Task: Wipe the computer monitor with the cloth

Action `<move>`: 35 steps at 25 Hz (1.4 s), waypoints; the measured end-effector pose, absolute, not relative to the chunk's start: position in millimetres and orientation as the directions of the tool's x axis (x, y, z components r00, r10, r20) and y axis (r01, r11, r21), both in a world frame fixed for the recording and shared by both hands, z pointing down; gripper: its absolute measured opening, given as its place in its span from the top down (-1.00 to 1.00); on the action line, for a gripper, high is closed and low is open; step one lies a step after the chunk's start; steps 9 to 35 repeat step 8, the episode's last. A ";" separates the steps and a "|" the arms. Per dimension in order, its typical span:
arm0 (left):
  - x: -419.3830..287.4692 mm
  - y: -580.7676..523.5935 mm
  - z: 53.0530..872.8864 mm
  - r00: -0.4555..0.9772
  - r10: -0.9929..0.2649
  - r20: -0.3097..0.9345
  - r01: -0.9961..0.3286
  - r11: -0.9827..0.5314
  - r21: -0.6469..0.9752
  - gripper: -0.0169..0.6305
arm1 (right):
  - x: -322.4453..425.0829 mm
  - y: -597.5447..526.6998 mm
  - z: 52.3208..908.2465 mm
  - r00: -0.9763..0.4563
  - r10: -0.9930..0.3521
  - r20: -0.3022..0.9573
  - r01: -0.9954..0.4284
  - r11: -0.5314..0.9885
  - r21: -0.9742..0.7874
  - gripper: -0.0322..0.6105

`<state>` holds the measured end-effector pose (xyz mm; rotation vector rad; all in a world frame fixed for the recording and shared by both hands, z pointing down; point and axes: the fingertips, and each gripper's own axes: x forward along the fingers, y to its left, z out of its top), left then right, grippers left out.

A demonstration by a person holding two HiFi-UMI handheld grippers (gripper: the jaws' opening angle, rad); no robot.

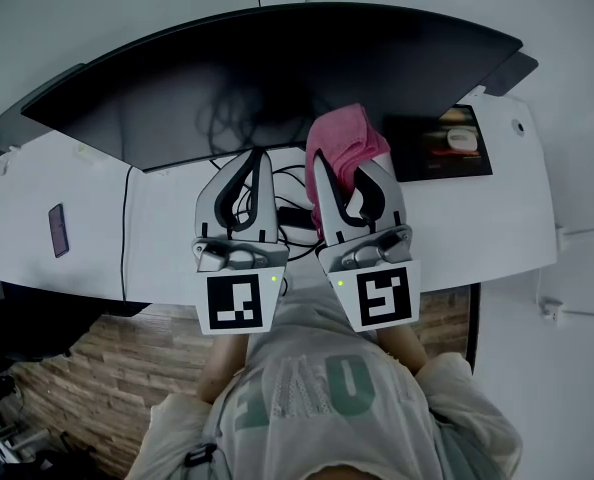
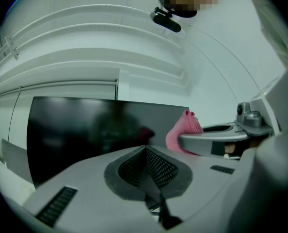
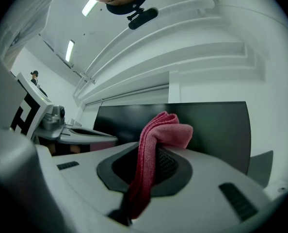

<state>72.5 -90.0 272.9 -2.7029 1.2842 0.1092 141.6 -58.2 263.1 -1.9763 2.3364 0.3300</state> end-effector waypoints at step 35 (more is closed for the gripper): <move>75.3 -90.5 276.7 0.630 -0.767 -0.120 -0.776 -0.620 -0.111 0.93 | 144.5 -58.0 268.6 -0.175 -0.967 -0.183 -0.980 0.153 0.128 0.72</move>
